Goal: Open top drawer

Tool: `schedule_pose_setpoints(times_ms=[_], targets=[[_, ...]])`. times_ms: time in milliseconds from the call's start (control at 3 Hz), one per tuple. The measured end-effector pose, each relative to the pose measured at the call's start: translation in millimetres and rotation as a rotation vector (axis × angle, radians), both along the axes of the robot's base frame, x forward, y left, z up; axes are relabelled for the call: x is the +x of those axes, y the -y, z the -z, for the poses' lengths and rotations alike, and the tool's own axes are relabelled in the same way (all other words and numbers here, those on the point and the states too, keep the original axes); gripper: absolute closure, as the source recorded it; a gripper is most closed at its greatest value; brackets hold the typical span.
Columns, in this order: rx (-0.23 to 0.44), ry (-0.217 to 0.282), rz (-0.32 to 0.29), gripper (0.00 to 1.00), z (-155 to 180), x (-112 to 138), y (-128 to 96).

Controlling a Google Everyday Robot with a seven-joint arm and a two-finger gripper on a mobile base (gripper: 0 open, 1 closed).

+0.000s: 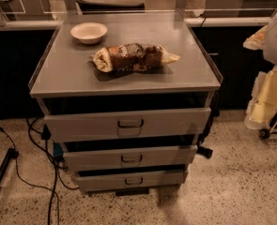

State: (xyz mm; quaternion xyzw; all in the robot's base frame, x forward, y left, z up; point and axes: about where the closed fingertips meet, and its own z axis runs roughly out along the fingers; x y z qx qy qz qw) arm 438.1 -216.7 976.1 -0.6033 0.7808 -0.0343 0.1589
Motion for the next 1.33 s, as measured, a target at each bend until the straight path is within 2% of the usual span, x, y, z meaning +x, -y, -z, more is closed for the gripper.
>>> schedule_pose_setpoints(times_ms=[667,1333], targets=[[0.012,0.017,-0.024,0.0,12,-1,-3],[0.077,0.011,-0.058,0.0,68,3,-12]])
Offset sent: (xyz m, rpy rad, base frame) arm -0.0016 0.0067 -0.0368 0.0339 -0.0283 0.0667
